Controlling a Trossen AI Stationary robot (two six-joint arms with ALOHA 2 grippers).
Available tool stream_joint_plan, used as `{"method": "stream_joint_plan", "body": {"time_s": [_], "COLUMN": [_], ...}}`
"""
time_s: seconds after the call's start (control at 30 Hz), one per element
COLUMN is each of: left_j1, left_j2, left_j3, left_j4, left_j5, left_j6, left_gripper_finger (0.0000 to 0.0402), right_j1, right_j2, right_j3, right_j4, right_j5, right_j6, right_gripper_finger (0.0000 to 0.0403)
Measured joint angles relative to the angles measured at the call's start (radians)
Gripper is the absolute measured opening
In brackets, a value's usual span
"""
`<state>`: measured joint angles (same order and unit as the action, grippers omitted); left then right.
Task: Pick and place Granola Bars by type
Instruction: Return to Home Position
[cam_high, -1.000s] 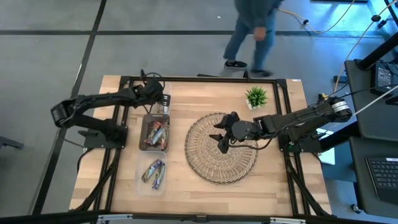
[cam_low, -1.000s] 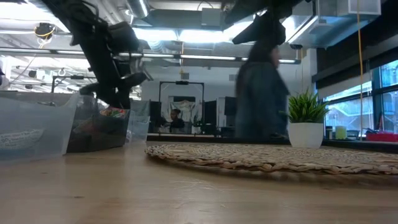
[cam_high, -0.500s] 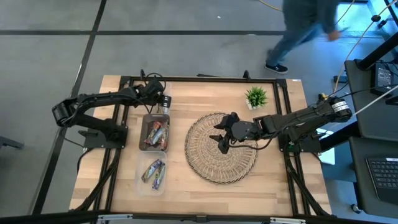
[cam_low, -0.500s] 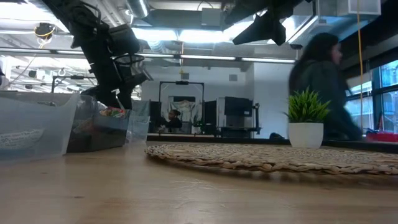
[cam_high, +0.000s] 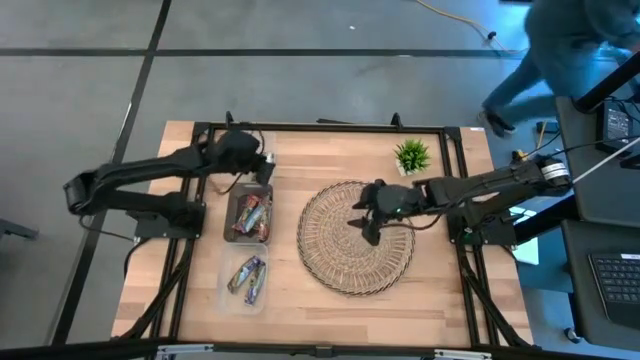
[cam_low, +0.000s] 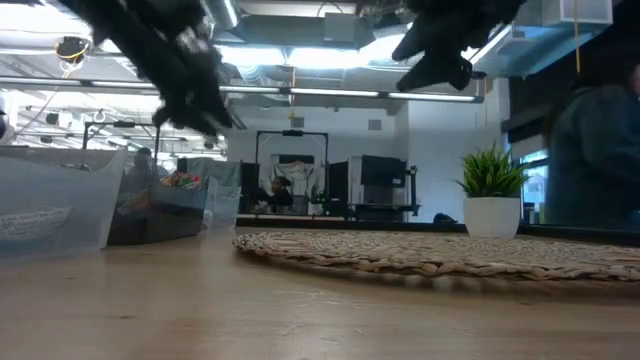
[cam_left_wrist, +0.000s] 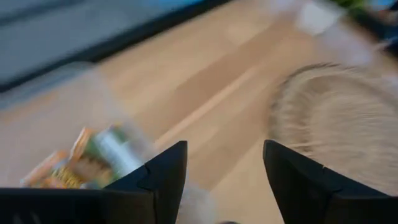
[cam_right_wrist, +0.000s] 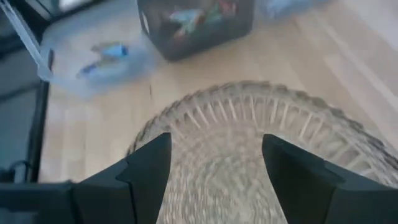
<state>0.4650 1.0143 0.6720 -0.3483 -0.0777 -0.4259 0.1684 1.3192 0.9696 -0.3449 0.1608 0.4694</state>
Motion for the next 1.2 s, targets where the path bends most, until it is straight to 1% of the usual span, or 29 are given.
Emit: {"method": "stream_joint_plan", "body": {"time_s": [0.1,0.2,0.3,0.37,0.47,0.57,0.67,0.77,0.87,1.0,1.1,1.2], "left_j1": [-0.106,-0.221,-0.326,-0.382,-0.447,-0.495,-0.528,-0.544,-0.544,-0.544,-0.544,-0.544], "left_j2": [-0.117,-0.24,-0.353,-0.418,-0.5,-0.569,-0.636,-0.706,-0.79,-0.897,-0.951,-0.983], "left_j3": [-0.006,-0.04,-0.105,-0.15,-0.217,-0.277,-0.324,-0.363,-0.398,-0.461,-0.531,-0.591], "left_j4": [0.008,0.018,0.049,0.063,0.069,0.089,0.106,0.104,0.106,0.169,0.279,0.328], "left_j5": [-0.077,-0.172,-0.22,-0.254,-0.302,-0.291,-0.274,-0.298,-0.298,-0.235,-0.188,-0.166], "left_j6": [0.013,0.021,0.004,-0.022,-0.019,0.025,0.069,0.086,0.091,0.1,0.107,0.106], "left_gripper_finger": [0.0201,0.0201,0.0204,0.0205,0.0205,0.0202,0.0201,0.0202,0.0203,0.02,0.0199,0.0201], "right_j1": [0.001,0.001,0.001,0.002,0.001,0.001,0.0,-0.005,-0.005,-0.005,-0.008,-0.016], "right_j2": [-0.074,-0.172,-0.272,-0.338,-0.423,-0.498,-0.557,-0.603,-0.643,-0.694,-0.717,-0.723], "right_j3": [-0.112,-0.238,-0.359,-0.431,-0.527,-0.6,-0.658,-0.7,-0.739,-0.796,-0.851,-0.909], "right_j4": [0.18,0.36,0.468,0.545,0.652,0.714,0.72,0.724,0.723,0.798,0.875,0.97], "right_j5": [0.0,-0.026,-0.03,-0.047,-0.08,-0.085,-0.1,-0.108,-0.111,-0.119,-0.14,-0.163], "right_j6": [-0.027,-0.035,-0.047,-0.068,-0.087,-0.098,-0.112,-0.114,-0.131,-0.16,-0.169,-0.162], "right_gripper_finger": [0.0253,0.0253,0.0253,0.0253,0.0253,0.0253,0.0253,0.0253,0.0253,0.0253,0.0253,0.0253]}}
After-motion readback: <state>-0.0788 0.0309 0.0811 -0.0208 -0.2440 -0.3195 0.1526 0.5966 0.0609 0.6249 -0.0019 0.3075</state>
